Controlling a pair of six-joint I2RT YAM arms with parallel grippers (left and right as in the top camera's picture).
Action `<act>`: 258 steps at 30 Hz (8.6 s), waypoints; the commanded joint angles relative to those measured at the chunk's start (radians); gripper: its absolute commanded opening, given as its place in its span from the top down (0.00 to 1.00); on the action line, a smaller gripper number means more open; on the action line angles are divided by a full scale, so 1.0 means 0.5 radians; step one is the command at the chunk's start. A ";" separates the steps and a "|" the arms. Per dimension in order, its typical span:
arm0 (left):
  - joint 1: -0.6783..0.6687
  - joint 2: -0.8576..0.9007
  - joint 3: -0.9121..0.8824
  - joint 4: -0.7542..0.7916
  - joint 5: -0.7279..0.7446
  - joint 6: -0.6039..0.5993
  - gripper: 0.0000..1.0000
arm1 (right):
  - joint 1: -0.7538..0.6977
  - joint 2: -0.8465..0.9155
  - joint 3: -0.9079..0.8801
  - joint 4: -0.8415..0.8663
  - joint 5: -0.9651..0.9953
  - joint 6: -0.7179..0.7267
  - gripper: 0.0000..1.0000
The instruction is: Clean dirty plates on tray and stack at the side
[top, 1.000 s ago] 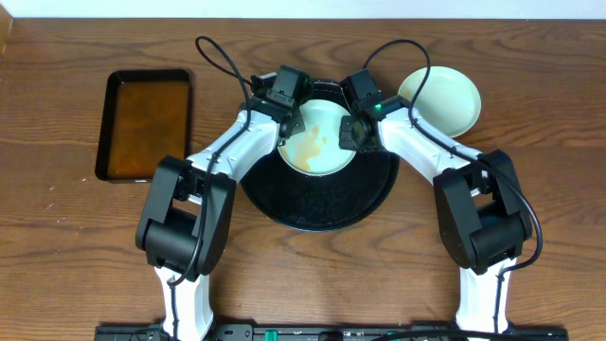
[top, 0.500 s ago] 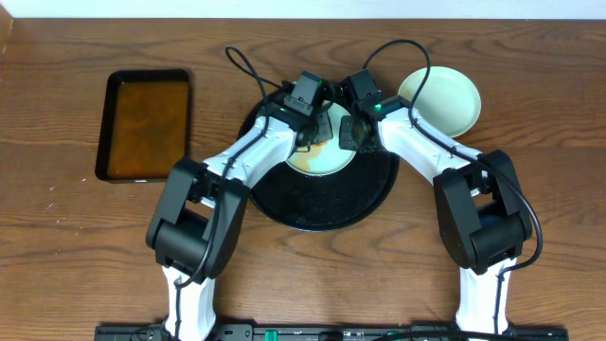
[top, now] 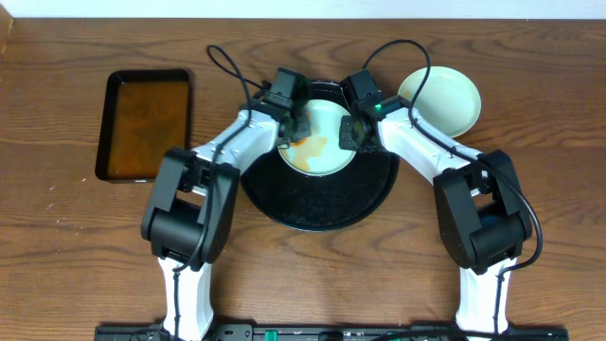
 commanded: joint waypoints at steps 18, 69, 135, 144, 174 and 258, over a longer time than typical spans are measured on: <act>0.118 -0.599 -0.015 -0.179 -0.689 0.198 0.92 | 0.002 0.034 -0.026 -0.038 0.153 -0.060 0.99; 0.117 -0.595 -0.052 -0.394 -0.689 0.198 0.91 | -0.060 0.072 -0.014 0.230 -0.249 -0.307 0.99; 0.117 -0.594 -0.052 -0.396 -0.689 0.115 0.90 | -0.145 -0.162 -0.018 -0.205 -0.199 -0.167 0.85; 0.117 -0.594 -0.052 -0.394 -0.689 0.114 0.90 | -0.146 -0.128 -0.016 -0.247 -0.160 -0.164 0.79; 0.117 -0.591 -0.052 -0.394 -0.689 0.114 0.90 | -0.152 -0.105 0.059 -0.464 0.044 0.042 0.67; 0.117 -0.587 -0.086 -0.385 -0.689 0.114 0.90 | -0.739 -0.305 -0.063 -0.627 -0.653 -0.394 0.14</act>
